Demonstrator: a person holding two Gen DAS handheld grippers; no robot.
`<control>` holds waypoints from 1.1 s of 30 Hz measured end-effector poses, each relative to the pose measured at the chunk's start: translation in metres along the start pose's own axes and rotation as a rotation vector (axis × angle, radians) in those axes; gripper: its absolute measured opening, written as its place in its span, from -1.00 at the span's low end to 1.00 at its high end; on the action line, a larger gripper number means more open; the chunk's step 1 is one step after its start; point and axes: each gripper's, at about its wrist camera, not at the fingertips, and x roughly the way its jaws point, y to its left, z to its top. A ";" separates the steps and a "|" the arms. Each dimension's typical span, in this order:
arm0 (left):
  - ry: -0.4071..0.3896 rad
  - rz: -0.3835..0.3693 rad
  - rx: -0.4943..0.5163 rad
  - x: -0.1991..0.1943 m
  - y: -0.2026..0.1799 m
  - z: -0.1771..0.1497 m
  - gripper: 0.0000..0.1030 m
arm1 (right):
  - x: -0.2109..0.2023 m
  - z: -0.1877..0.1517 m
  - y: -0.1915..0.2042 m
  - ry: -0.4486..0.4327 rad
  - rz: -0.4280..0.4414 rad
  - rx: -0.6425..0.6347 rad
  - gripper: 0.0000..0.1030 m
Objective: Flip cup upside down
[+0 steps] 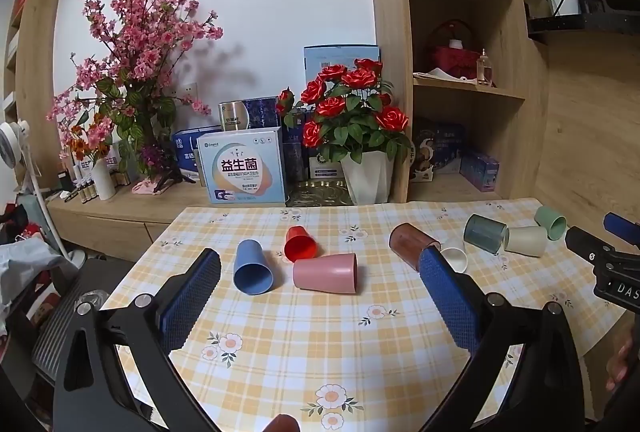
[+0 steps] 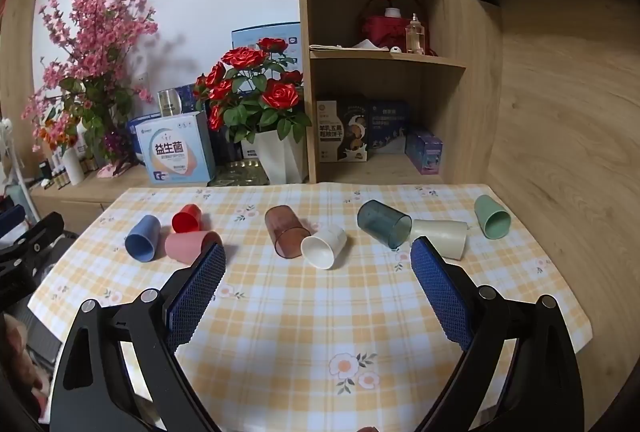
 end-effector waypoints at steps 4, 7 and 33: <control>-0.003 -0.002 -0.003 -0.012 0.009 0.003 0.88 | 0.002 -0.002 -0.002 -0.002 0.000 0.001 0.76; -0.007 -0.002 -0.007 -0.015 0.012 0.006 0.88 | 0.002 -0.003 -0.001 -0.002 -0.001 0.001 0.76; -0.005 0.002 -0.011 -0.014 0.015 0.007 0.88 | 0.003 -0.002 -0.001 0.002 0.000 0.001 0.76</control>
